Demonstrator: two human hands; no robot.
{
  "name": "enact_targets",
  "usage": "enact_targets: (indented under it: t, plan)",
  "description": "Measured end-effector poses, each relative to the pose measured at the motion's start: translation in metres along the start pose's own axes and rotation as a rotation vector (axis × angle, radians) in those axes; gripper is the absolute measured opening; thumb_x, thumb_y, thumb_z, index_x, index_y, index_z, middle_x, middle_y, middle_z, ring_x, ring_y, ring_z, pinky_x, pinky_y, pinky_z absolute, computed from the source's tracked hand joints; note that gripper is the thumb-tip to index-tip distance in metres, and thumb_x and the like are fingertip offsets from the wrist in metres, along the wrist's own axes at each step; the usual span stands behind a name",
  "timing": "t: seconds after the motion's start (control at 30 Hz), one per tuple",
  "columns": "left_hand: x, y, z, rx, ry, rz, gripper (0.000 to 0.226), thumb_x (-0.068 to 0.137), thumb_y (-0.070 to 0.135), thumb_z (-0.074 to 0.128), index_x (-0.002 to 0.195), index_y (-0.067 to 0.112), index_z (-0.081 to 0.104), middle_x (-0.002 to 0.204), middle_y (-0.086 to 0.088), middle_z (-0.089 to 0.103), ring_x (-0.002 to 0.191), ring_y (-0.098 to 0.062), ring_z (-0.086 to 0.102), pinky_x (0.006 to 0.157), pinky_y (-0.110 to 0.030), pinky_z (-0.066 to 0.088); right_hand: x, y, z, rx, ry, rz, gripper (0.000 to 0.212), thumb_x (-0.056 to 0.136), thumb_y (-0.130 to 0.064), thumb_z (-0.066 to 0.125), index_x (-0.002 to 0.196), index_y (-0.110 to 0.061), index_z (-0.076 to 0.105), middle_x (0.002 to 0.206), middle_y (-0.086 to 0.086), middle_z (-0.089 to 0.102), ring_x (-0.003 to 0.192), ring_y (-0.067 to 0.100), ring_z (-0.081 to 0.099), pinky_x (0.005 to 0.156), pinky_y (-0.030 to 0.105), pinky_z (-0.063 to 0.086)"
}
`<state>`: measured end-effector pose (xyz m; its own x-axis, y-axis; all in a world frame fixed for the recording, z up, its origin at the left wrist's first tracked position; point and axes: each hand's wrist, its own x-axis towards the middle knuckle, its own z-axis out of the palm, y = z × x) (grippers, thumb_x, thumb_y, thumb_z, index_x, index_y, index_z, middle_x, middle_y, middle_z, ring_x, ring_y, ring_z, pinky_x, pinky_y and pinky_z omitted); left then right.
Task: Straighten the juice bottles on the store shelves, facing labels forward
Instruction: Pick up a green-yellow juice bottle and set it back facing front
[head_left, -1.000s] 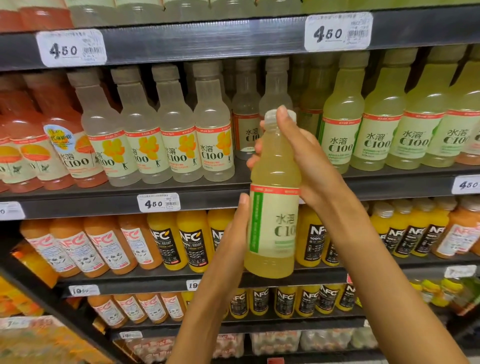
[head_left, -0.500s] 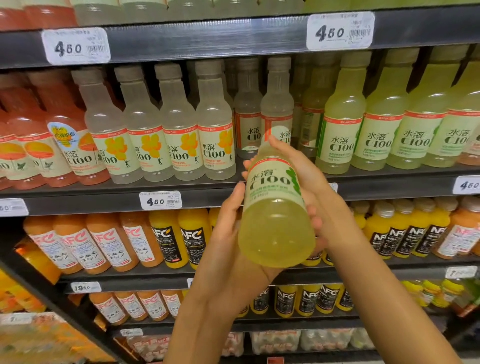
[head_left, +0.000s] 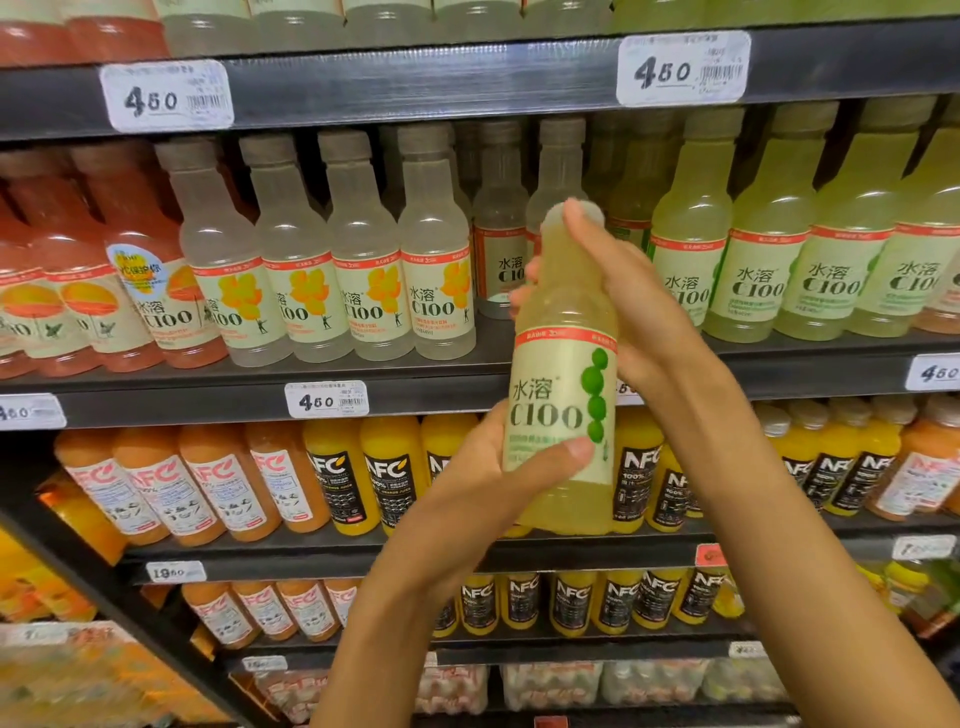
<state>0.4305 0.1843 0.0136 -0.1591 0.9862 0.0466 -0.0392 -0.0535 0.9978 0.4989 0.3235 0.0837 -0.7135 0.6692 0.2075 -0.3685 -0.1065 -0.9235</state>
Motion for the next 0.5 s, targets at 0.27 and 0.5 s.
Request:
enact_targets:
  t: [0.27, 0.5]
  plan:
    - [0.015, -0.02, -0.005, 0.179, 0.138, 0.232, 0.059, 0.066, 0.023, 0.077, 0.114, 0.035, 0.047, 0.099, 0.009, 0.068, 0.092, -0.004, 0.067, 0.067, -0.015, 0.053, -0.013, -0.003, -0.001, -0.236, -0.188, -0.251, 0.037, 0.092, -0.039, 0.05, 0.126, -0.024, 0.05, 0.095, 0.003, 0.07, 0.093, 0.023, 0.069, 0.074, 0.031, 0.056]
    - [0.022, -0.023, -0.016, 0.275, 0.189, 0.381, 0.07, 0.067, 0.024, 0.081, 0.115, 0.058, 0.042, 0.108, 0.023, 0.062, 0.104, 0.0, 0.061, 0.077, -0.011, 0.05, -0.035, -0.005, -0.003, -0.193, -0.518, -0.397, 0.061, 0.074, -0.037, 0.073, 0.128, -0.018, 0.051, 0.107, -0.001, 0.066, 0.099, 0.022, 0.064, 0.087, 0.032, 0.048]
